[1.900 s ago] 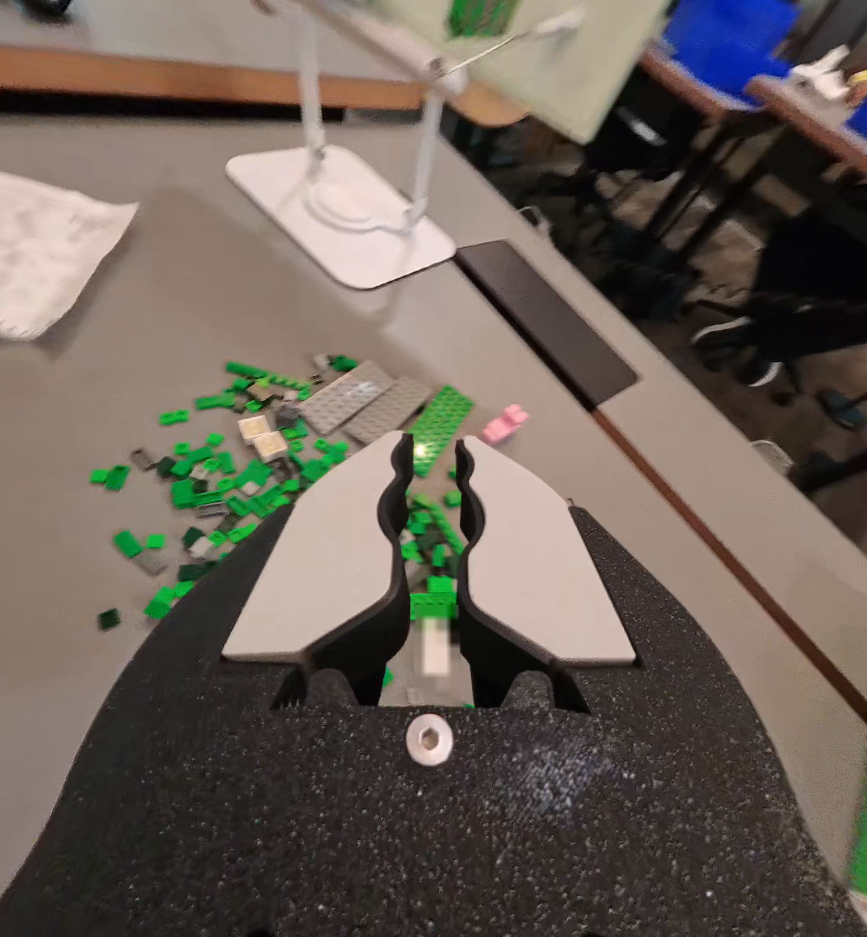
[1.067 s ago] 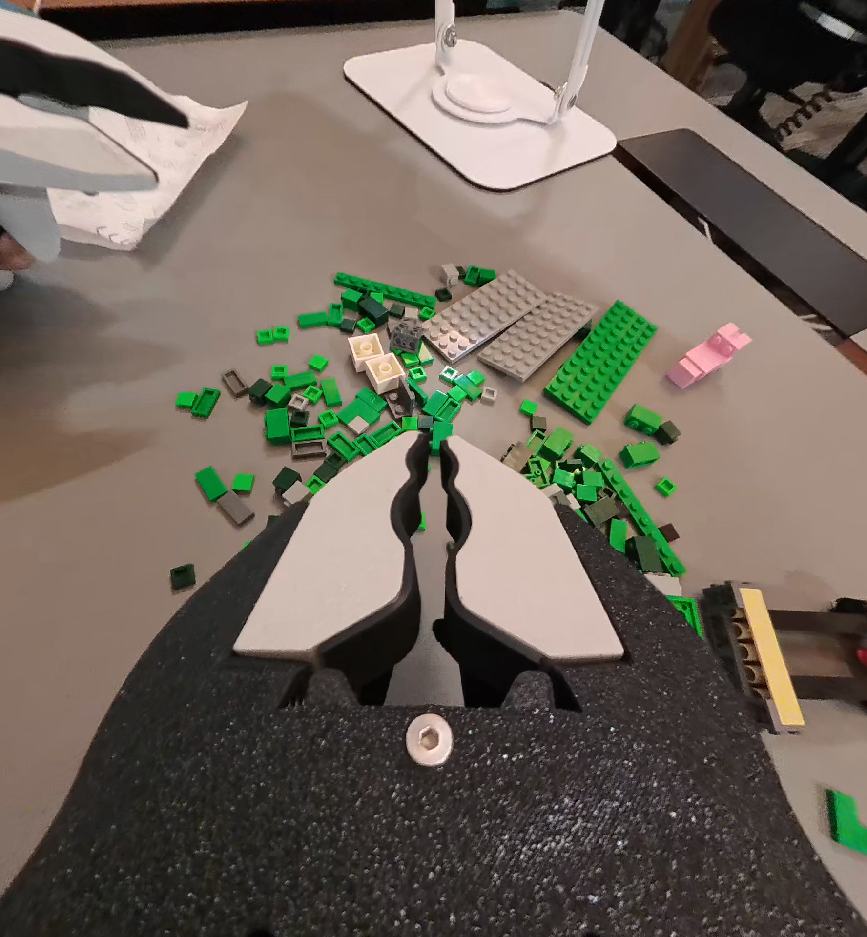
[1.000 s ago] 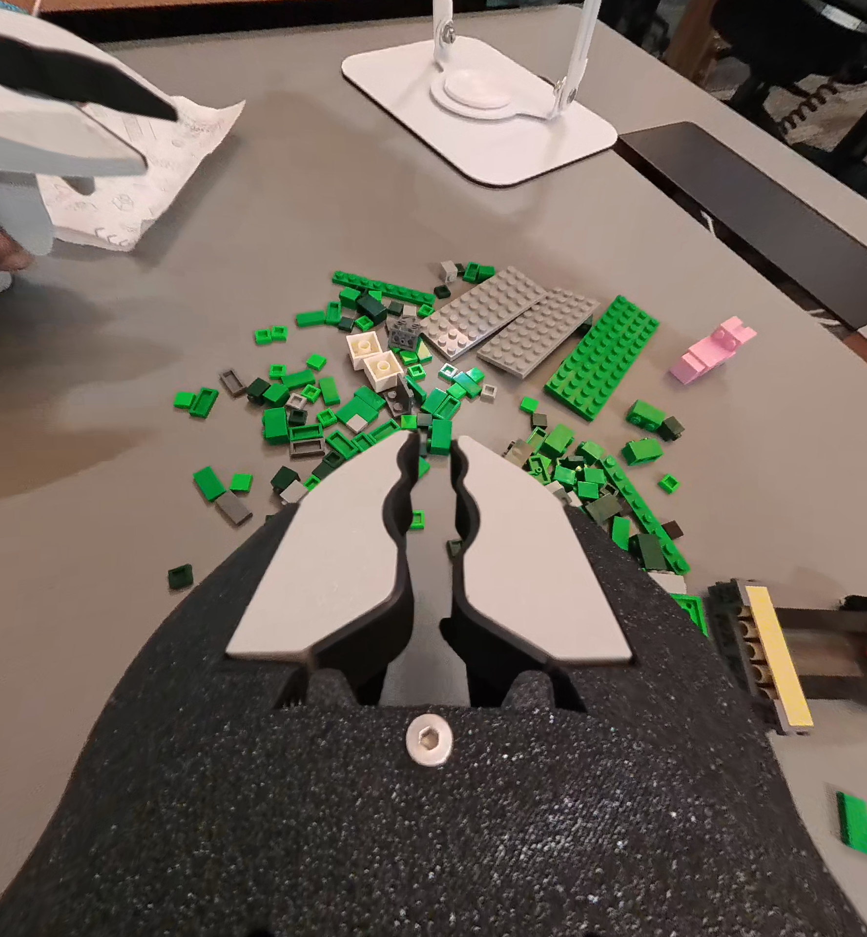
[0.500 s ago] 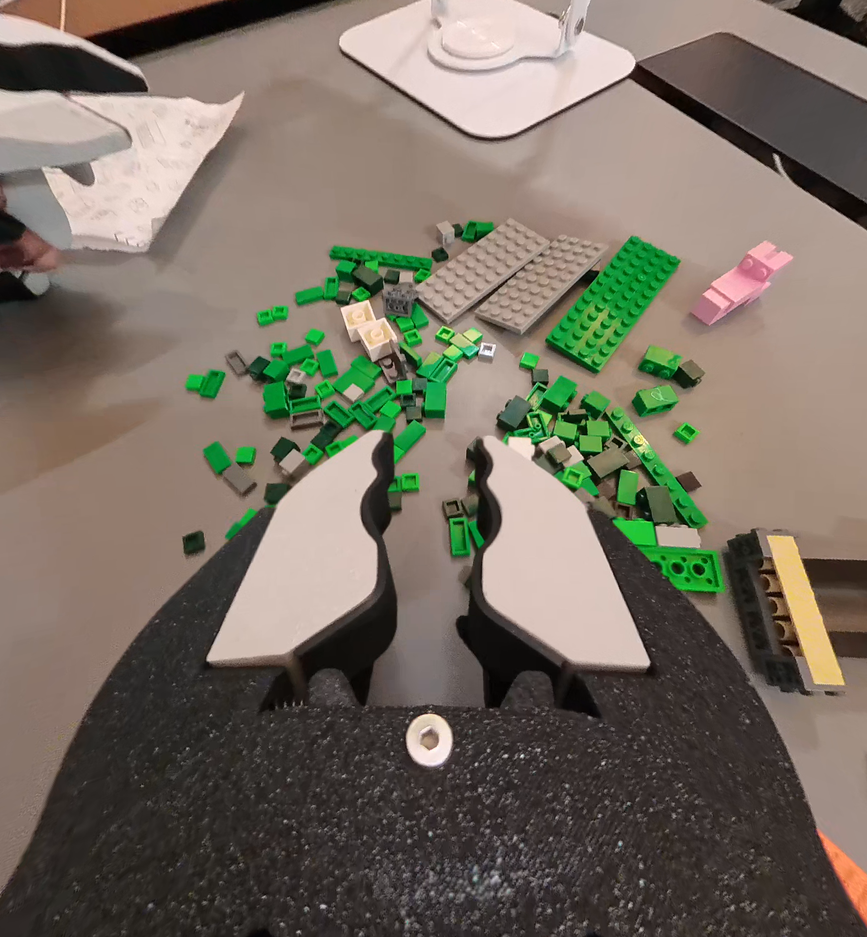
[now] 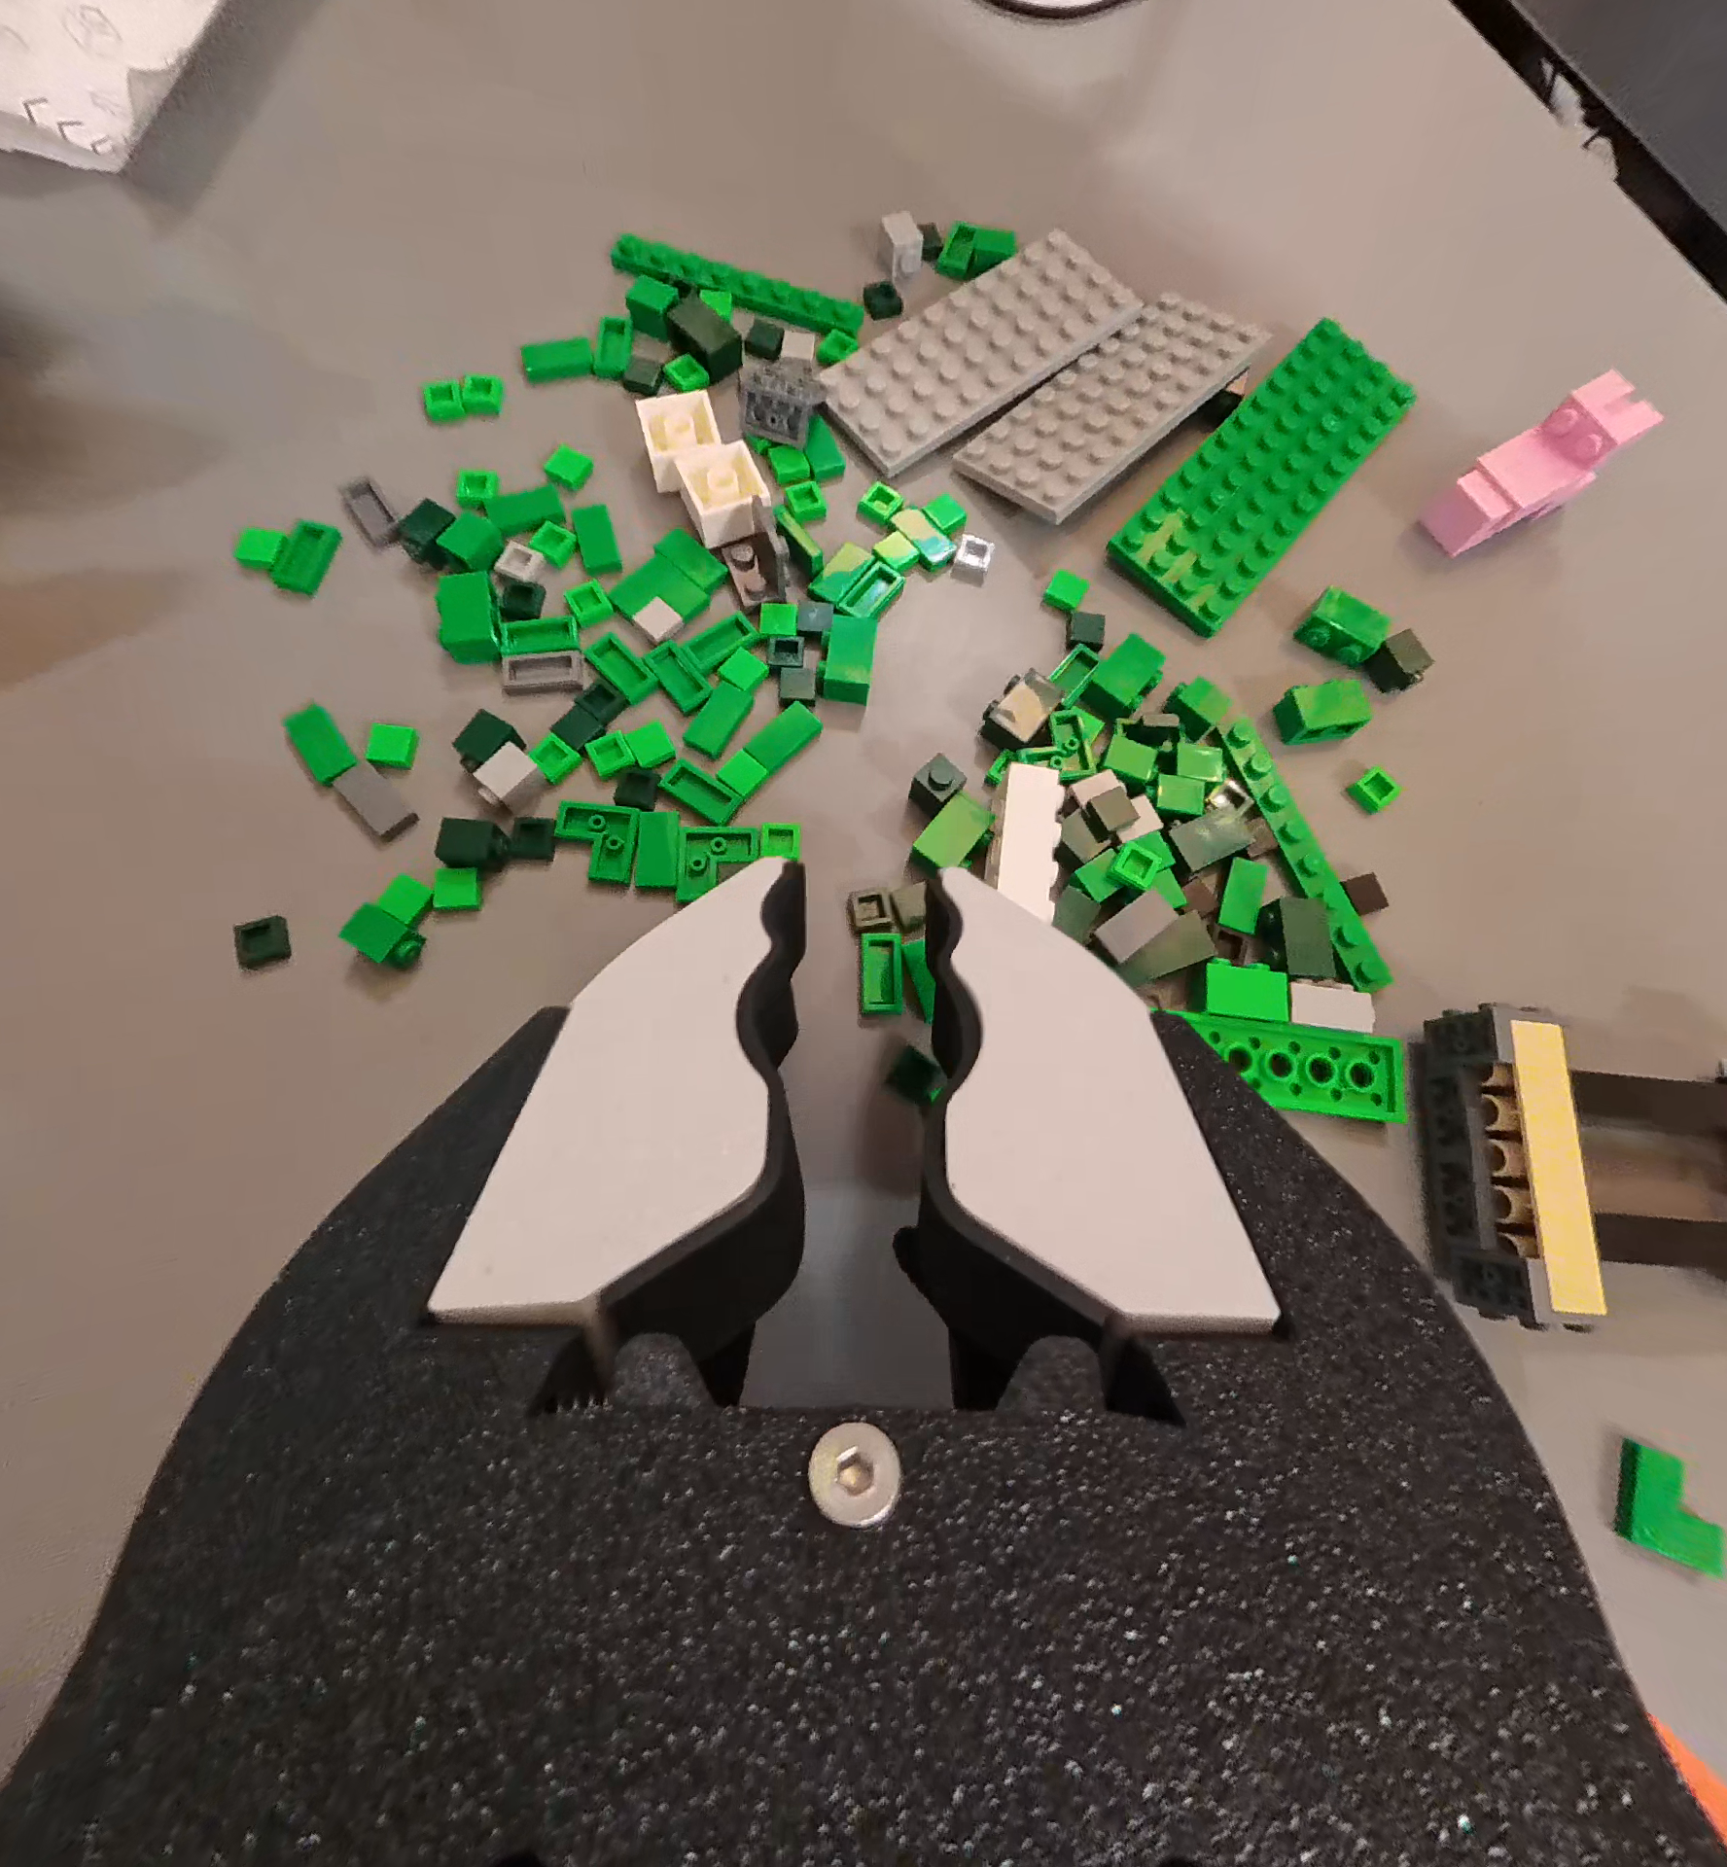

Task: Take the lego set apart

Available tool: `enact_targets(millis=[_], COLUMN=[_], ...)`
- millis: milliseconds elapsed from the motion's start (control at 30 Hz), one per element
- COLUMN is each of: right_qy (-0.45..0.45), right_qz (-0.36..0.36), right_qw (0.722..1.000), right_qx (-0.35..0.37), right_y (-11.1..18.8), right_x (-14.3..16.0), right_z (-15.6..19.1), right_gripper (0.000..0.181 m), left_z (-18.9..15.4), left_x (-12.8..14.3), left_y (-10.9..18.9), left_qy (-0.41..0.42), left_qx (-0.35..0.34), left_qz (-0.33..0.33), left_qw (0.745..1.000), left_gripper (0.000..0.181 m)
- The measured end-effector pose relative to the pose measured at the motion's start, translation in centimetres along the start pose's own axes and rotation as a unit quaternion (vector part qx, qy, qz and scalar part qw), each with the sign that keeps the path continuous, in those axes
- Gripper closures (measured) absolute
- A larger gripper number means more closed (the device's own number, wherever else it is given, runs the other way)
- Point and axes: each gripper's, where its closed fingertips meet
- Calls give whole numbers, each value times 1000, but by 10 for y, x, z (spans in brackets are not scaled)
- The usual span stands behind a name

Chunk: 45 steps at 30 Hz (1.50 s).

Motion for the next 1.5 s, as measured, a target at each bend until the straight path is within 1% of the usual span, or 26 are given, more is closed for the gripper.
enact_targets(millis=[100,167,233,300,367,500,600,700,800,867,900,1033,1133,1200,1267,1400,1500], right_qy=[-1,-3,-1,17,47,68,98,118,131,141,147,165,175,184,205,243,259], right_qz=[8,-2,-30,-63,-73,-44,-16,15,36,53,57,47,10,-16,-26,-23,-17], right_qw=[1000,999,998,998,996,996,993,989,986,983,982,981,978,971,962,948,943], right_qx=[28,48,47,26,10,-47,-67,-88,-99,-104,-105,-95,-115,-149,-178,-201,-208], right_y=[0,1,-2,-10,-23,-50,-59,-66,-71,-72,-72,-61,-37,-21,-9,-5,-11], right_x=[1,-2,-16,-38,-53,-64,-67,-66,-63,-60,-59,-66,-77,-81,-80,-72,-69], right_z=[-8,-14,-9,6,20,28,22,21,18,18,18,21,42,69,97,136,150], right_gripper=[158,156,157,158,159,159,158,154,157,165,165,165,165,165,165,165,165], left_z=[0,0,-1,-3,-5,-5,-4,-4,-4,-4,-4,-4,-3,-3,-4,-5,-5], left_x=[0,0,0,1,2,1,1,1,2,2,2,1,1,1,1,2,2], left_y=[0,0,-1,-2,-3,-3,-3,-3,-4,-4,-4,-3,-3,-3,-4,-4,-4], left_qy=[1,1,0,-2,-9,-16,-10,-6,-5,-5,-5,-4,-1,-1,-3,-8,-11], left_qx=[1,1,2,4,4,2,3,4,5,5,6,4,4,4,4,4,4], left_qz=[0,1,1,2,6,4,4,5,5,6,7,4,3,3,4,5,5], left_qw=[1000,1000,1000,1000,1000,1000,1000,1000,1000,1000,1000,1000,1000,1000,1000,1000,1000], left_gripper=[153,154,154,154,155,155,155,155,155,155,155,155,155,155,155,156,156])
Point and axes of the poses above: each gripper's, where its closed fingertips meet, y back along the fingers, x out of its underside, z = x × y across the jaws, and after that the axes turned 11 degrees about y, right-handed
